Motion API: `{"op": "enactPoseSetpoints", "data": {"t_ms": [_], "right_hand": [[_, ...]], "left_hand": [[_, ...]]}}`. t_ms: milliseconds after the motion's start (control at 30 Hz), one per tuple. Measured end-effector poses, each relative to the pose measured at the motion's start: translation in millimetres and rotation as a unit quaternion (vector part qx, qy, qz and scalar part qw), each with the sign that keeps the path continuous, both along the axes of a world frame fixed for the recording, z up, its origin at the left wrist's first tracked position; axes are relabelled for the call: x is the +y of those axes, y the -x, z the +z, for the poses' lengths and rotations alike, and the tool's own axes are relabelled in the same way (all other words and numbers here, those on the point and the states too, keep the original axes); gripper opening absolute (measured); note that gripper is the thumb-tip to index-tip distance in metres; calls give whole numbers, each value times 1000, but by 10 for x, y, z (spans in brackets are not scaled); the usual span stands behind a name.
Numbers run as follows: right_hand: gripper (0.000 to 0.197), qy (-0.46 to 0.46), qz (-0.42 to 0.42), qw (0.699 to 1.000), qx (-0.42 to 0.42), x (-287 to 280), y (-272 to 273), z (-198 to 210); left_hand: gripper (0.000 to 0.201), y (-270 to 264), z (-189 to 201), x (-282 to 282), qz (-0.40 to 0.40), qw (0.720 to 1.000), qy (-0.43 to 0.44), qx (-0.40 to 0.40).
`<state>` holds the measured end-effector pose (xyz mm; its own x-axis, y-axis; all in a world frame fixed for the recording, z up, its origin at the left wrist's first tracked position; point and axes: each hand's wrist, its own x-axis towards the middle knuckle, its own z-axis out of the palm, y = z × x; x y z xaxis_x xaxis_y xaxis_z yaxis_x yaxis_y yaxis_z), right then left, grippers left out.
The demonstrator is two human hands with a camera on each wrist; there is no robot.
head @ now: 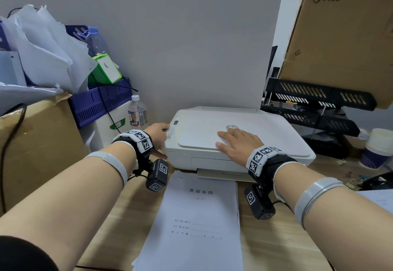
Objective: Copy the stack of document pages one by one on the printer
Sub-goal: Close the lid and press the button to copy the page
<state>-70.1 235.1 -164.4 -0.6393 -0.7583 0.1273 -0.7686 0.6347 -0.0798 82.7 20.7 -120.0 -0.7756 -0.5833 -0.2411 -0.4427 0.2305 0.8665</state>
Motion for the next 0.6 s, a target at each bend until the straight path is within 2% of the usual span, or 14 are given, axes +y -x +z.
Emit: {"op": "enactPoseSetpoints", "data": {"t_ms": [200, 467, 600], "right_hand": [[74, -32, -2, 999, -36, 1, 15, 101], [74, 5, 12, 996, -83, 12, 57, 200], [70, -4, 18, 998, -56, 27, 22, 274]], "left_hand": [[46, 21, -15, -42, -9, 1000, 27, -6], [44, 74, -53, -121, -7, 999, 49, -14], [43, 83, -70, -143, -11, 997, 69, -21]]}}
